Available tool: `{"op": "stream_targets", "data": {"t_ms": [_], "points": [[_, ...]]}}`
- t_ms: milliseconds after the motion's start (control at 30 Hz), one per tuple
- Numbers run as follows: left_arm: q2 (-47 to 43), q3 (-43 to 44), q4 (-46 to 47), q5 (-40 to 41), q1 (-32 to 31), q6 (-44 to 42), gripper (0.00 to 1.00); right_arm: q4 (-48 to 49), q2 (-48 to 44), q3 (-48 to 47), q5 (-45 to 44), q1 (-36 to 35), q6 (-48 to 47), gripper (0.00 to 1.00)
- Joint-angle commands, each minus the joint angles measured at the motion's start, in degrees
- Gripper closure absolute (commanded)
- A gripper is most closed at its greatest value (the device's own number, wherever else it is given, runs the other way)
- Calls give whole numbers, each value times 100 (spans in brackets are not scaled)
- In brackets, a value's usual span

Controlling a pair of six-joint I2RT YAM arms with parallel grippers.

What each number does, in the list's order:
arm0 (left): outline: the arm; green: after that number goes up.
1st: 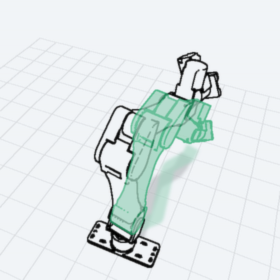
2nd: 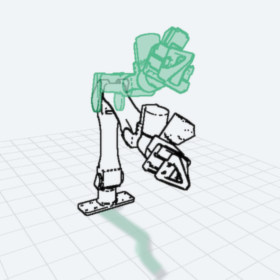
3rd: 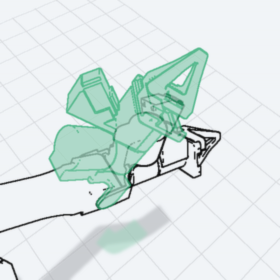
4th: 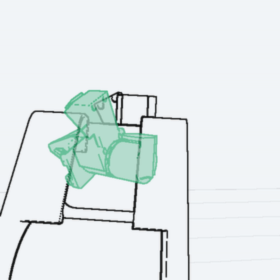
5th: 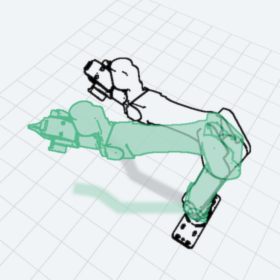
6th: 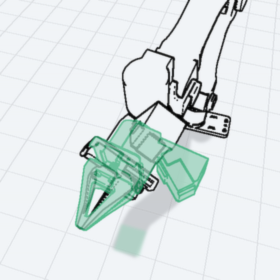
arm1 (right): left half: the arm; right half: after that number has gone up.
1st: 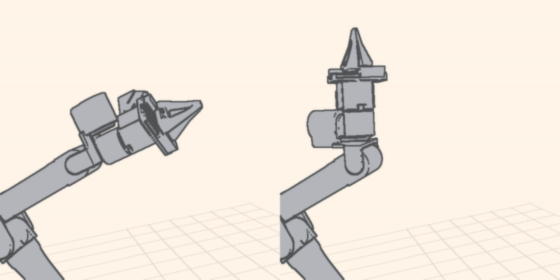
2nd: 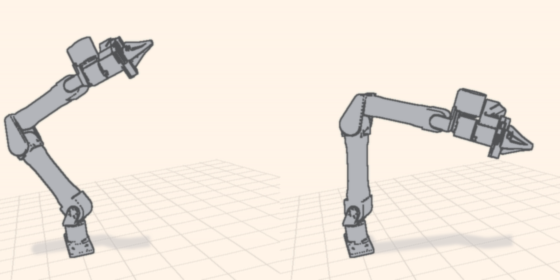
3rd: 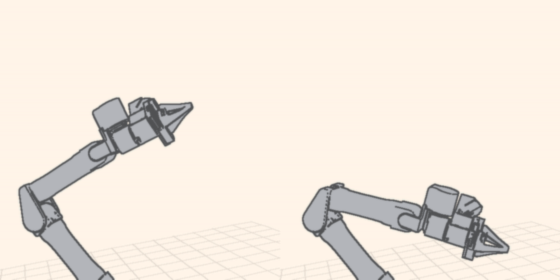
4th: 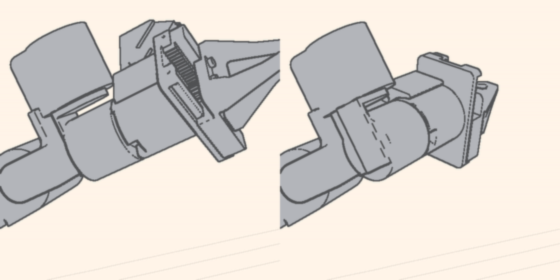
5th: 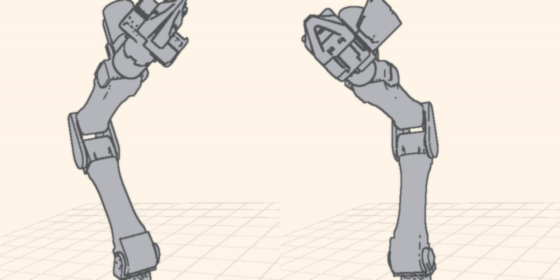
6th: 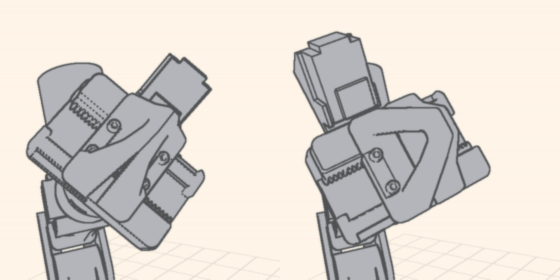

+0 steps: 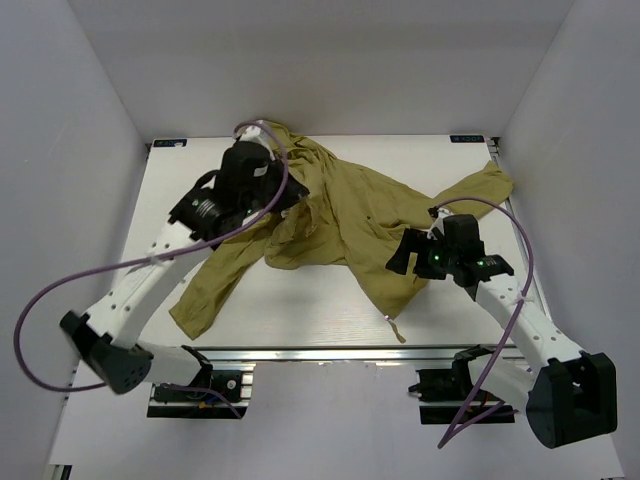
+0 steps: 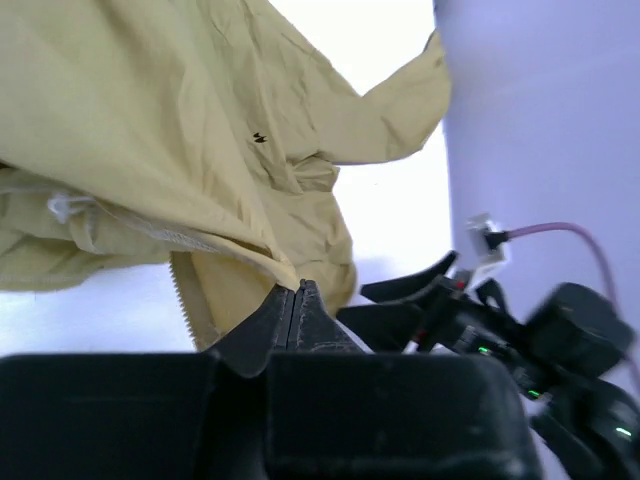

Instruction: Zip up the jacket

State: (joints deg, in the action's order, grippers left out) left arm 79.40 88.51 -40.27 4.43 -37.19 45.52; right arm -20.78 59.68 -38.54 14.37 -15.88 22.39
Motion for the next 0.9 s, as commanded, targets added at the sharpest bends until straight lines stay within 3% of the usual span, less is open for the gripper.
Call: {"op": "stream_targets", "data": {"t_ms": [0, 233, 433, 467, 500, 533, 633, 667, 733, 867], "points": [[-308, -831, -665, 479, 28, 816, 100, 214, -97, 84, 232, -20, 37, 11], [-1328, -3423, -1290, 841, 28, 2461, 100, 153, 61, 111, 400, -143, -156, 11], [-1787, -4753, -1580, 656, 28, 3112, 100, -23, 518, -320, -276, -1187, -77, 11], [-1787, -4799, -1659, 639, 28, 3147, 96, -32, 649, -373, -434, -1285, -34, 11], [-1770, -4825, -1712, 682, 28, 3139, 89, -75, 711, -434, -531, -1356, -7, 11], [-1683, -4782, -1799, 708, 28, 3147, 68, -93, 764, -522, -610, -1470, 11, 11], [-1515, -4502, -2142, 945, 28, 3104, 27, -146, 949, -654, -778, -1576, 55, 11], [-1384, -4396, -2299, 1042, 28, 3043, 18, -164, 1010, -680, -848, -1594, 63, 11], [-1243, -4124, -2528, 1323, 28, 2867, 4, -251, 1072, -742, -953, -1638, 29, 11], [-935, -3316, -2505, 1526, 28, 2062, 2, -445, 1142, -813, -1296, -1638, -94, 11]]}}
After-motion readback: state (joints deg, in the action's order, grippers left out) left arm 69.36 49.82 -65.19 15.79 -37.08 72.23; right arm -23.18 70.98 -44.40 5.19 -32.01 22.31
